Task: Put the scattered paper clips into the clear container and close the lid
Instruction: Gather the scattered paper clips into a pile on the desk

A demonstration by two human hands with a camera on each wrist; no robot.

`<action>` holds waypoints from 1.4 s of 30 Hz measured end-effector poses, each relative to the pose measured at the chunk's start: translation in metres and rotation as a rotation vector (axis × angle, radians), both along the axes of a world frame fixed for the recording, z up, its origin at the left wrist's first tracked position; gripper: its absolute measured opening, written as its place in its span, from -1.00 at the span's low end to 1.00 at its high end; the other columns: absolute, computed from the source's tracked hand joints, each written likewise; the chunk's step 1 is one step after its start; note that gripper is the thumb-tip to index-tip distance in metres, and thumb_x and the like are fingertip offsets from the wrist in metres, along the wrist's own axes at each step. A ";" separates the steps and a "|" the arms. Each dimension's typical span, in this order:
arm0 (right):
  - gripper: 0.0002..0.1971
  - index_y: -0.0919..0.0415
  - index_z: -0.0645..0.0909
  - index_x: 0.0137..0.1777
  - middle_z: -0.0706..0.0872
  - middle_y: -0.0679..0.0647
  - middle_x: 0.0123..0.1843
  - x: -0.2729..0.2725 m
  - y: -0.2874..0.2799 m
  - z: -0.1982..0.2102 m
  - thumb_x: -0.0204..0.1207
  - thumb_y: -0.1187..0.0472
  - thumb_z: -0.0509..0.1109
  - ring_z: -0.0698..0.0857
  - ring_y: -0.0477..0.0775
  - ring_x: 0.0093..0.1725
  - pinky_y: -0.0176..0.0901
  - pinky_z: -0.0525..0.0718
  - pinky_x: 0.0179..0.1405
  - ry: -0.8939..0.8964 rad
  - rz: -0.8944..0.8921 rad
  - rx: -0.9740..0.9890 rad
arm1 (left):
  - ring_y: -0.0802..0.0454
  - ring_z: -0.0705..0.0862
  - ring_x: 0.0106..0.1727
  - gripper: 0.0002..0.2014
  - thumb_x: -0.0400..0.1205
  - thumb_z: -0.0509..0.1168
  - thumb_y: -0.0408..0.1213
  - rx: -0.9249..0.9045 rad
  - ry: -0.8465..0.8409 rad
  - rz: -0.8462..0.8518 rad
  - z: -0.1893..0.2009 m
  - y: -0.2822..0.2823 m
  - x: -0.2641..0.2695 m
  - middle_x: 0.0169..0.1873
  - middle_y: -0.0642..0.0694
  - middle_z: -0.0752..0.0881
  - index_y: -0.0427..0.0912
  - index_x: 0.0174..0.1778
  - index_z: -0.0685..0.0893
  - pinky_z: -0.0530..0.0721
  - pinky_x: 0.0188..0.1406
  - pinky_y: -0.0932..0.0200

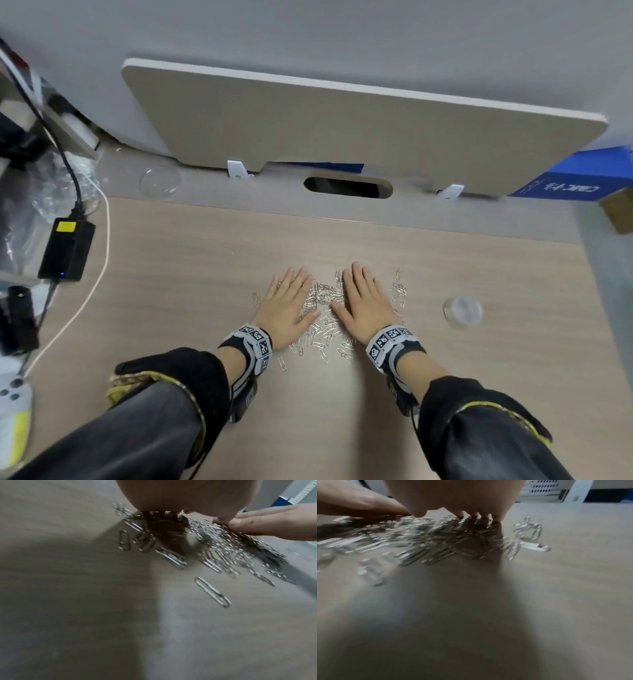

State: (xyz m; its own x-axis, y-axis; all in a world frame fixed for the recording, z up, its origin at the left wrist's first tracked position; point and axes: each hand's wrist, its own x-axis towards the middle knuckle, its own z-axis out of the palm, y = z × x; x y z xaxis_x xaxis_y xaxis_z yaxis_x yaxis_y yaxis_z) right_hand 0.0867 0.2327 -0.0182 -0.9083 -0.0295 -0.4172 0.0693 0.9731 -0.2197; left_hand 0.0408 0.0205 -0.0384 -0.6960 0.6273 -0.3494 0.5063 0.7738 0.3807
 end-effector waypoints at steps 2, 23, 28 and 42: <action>-0.23 0.12 -0.24 0.69 -0.33 0.07 0.69 0.016 -0.014 0.000 0.62 -0.31 -0.20 -0.31 0.10 0.68 0.04 -0.25 0.68 0.017 0.082 -0.042 | -0.04 -0.35 0.74 -0.25 0.73 -0.20 0.28 -0.001 0.008 -0.063 -0.001 0.007 0.011 0.73 -0.02 -0.27 -0.07 0.73 -0.23 -0.22 0.76 -0.15; -0.17 0.18 -0.25 0.69 -0.30 0.07 0.71 0.055 -0.022 0.002 0.61 -0.35 -0.17 -0.30 0.05 0.69 0.01 -0.16 0.71 0.041 0.037 -0.110 | -0.03 -0.42 0.71 -0.09 0.54 -0.50 0.41 0.056 -0.023 0.135 -0.005 -0.005 0.039 0.70 -0.05 -0.35 -0.11 0.71 -0.30 -0.32 0.74 -0.08; -0.18 0.19 -0.24 0.69 -0.25 0.10 0.72 0.012 -0.025 0.003 0.63 -0.33 -0.14 -0.23 0.05 0.70 0.00 -0.14 0.70 0.106 -0.055 -0.117 | 0.02 -0.38 0.72 -0.20 0.65 -0.35 0.32 0.085 0.009 0.199 -0.006 -0.015 0.028 0.71 -0.01 -0.30 -0.11 0.73 -0.24 -0.30 0.74 -0.04; -0.25 0.15 -0.14 0.70 -0.16 0.06 0.73 0.048 -0.029 0.005 0.65 -0.28 -0.12 -0.18 0.08 0.71 0.06 -0.12 0.70 0.136 0.062 -0.103 | -0.01 -0.32 0.74 -0.20 0.66 -0.33 0.32 0.026 -0.010 0.211 0.002 -0.057 0.050 0.72 -0.01 -0.24 -0.10 0.74 -0.16 -0.24 0.75 -0.14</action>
State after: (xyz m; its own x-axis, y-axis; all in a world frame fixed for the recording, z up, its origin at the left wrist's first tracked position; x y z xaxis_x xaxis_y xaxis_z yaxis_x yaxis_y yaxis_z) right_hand 0.1350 0.2041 -0.0128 -0.9511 -0.1238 -0.2829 -0.0275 0.9464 -0.3218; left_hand 0.0905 -0.0367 -0.0359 -0.8091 0.4772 -0.3428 0.3304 0.8520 0.4062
